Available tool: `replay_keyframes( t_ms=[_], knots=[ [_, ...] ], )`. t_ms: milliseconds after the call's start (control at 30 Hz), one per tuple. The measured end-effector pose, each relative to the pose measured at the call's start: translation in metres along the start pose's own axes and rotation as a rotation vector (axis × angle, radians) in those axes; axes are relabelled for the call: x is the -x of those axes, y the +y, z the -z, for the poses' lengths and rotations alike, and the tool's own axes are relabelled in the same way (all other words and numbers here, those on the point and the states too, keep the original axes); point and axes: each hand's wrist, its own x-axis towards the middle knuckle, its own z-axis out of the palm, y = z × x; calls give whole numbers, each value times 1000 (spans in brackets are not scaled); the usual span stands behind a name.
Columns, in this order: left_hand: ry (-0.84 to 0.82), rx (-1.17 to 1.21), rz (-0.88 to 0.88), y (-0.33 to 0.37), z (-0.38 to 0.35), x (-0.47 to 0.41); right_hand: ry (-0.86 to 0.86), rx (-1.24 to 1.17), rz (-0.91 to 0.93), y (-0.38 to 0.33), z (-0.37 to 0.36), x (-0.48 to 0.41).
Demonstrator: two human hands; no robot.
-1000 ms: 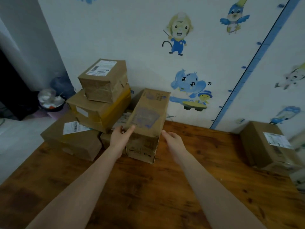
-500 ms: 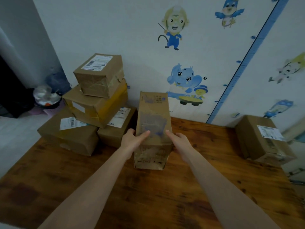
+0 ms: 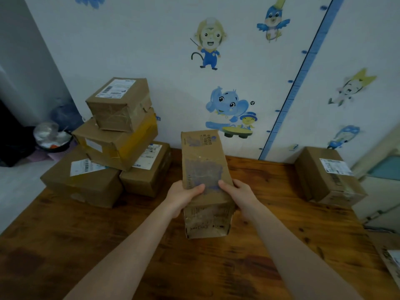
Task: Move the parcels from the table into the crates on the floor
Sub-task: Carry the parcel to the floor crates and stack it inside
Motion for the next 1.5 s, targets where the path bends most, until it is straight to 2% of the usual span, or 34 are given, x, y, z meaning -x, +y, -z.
replay_keyframes(
  t_ms=[267, 533, 733, 967, 1133, 1400, 1500],
  knots=[
    [-4, -47, -152, 25, -4, 17, 66, -12, 70, -17, 15, 13],
    [-20, -92, -209, 48, -9, 32, 60, -115, 125, -35, 27, 24],
    [-2, 3, -328, 61, -14, 43, 50, -44, 198, -42, 34, 30],
    [39, -83, -500, 73, -18, 57, 28, -129, 272, -54, 50, 38],
    [10, -143, -550, 92, -20, 60, 6, -94, 345, -63, 58, 46],
    [33, -6, -568, 106, -28, 68, 44, -96, 465, -79, 62, 54],
    [25, -21, -624, 117, -27, 71, 37, -94, 487, -76, 63, 57]
  ],
)
